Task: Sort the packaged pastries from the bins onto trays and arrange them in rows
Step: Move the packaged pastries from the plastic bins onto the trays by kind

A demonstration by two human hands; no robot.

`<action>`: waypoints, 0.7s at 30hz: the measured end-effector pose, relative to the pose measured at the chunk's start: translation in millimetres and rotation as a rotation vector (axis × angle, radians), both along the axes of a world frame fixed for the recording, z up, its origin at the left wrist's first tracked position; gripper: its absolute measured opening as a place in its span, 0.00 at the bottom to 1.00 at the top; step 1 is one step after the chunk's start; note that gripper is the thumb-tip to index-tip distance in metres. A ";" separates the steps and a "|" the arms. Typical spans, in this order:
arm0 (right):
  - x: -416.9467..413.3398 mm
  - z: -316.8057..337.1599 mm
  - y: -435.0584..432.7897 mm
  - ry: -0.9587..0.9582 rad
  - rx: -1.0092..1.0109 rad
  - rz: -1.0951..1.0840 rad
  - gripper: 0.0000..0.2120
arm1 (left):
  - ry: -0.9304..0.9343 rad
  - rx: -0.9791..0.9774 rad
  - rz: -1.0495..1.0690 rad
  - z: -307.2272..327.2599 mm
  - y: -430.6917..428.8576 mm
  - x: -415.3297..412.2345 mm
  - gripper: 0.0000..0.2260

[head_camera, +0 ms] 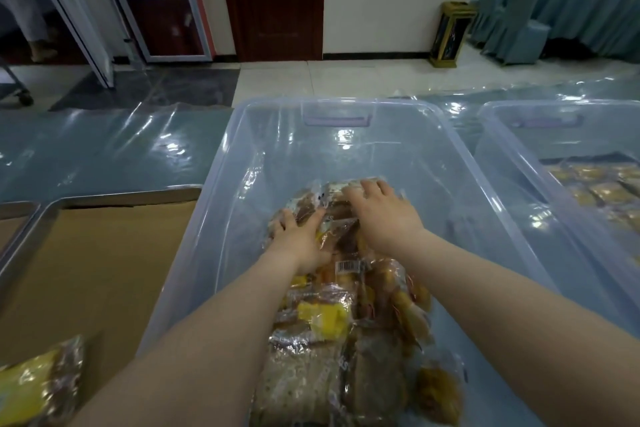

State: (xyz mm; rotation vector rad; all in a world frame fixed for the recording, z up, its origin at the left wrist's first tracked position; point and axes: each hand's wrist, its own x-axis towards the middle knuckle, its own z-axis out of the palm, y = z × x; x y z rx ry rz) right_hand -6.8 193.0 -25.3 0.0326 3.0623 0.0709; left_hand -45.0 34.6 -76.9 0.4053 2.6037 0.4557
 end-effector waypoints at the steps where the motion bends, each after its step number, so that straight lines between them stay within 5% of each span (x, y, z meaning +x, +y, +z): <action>1: -5.3 1.6 3.6 0.003 -0.010 -0.011 0.34 | 0.017 0.005 0.001 0.6 0.4 1.4 0.38; 7: -28.3 -11.5 6.5 -0.116 -0.073 -0.007 0.33 | 0.106 0.021 -0.009 0.5 -1.3 1.4 0.35; 15: -38.3 -14.0 11.5 -0.120 -0.129 0.007 0.29 | 0.032 -0.049 0.062 7.2 7.2 3.3 0.48; 21: -38.7 -2.4 4.5 -0.147 -0.116 -0.005 0.24 | 0.192 -0.109 0.076 18.9 13.5 7.1 0.18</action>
